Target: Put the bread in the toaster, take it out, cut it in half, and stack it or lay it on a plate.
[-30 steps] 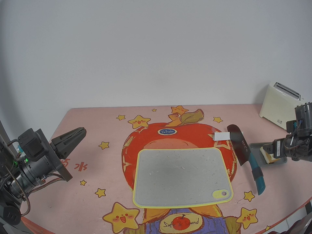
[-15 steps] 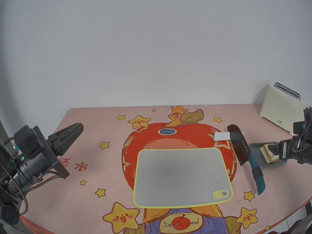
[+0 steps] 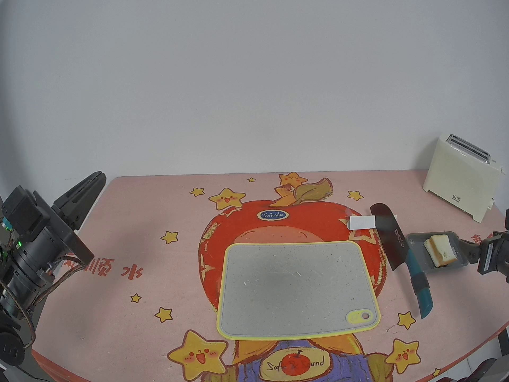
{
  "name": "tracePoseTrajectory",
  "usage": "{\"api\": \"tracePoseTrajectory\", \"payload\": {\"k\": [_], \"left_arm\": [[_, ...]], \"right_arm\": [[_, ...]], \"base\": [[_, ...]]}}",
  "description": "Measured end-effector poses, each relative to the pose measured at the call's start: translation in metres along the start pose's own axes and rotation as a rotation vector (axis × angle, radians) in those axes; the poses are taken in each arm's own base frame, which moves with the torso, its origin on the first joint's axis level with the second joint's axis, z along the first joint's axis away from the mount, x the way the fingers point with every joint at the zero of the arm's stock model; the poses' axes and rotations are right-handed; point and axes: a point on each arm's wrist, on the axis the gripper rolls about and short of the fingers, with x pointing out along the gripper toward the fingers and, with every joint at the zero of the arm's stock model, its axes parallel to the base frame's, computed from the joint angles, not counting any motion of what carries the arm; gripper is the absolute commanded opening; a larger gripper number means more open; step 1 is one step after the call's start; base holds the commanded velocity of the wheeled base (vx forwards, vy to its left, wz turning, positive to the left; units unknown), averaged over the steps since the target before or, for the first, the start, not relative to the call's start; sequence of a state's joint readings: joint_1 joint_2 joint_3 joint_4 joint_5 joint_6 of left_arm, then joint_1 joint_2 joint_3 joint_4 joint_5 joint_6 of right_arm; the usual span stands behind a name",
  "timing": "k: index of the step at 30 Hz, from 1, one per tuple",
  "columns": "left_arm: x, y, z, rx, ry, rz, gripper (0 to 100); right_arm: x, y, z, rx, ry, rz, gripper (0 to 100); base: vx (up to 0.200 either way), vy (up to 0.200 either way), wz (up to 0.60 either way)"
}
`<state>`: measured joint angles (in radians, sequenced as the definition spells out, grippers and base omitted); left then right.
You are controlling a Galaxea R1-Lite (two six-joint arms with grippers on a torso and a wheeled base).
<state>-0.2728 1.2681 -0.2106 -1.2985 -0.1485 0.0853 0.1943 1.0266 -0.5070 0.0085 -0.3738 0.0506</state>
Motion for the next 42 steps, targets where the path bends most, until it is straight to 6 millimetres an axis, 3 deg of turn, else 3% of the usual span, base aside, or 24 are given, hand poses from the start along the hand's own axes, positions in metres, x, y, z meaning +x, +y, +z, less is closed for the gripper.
{"api": "tracePoseTrajectory", "payload": {"k": [6, 10, 23, 35, 42], "left_arm": [[-0.024, 0.008, -0.005, -0.007, 0.021, 0.091, 0], [-0.044, 0.005, -0.013, -0.021, 0.048, 0.123, 0], [-0.108, -0.009, -0.008, -0.05, 0.076, 0.155, 0], [-0.172, -0.028, -0.031, -0.058, 0.133, 0.154, 0], [-0.185, -0.033, -0.038, -0.052, 0.118, 0.142, 0]], "right_arm": [[-0.018, -0.008, -0.015, -0.002, -0.051, 0.007, 100], [-0.03, -0.013, -0.028, 0.002, -0.089, 0.018, 100], [-0.058, -0.025, -0.065, 0.005, -0.214, 0.061, 100], [-0.065, -0.029, -0.104, 0.006, -0.269, 0.05, 100], [-0.061, -0.028, -0.122, 0.0, -0.258, 0.048, 100]], "base": [[0.0, 0.0, 0.0], [0.0, 0.0, 0.0], [0.0, 0.0, 0.0], [0.0, 0.0, 0.0], [0.0, 0.0, 0.0]]}}
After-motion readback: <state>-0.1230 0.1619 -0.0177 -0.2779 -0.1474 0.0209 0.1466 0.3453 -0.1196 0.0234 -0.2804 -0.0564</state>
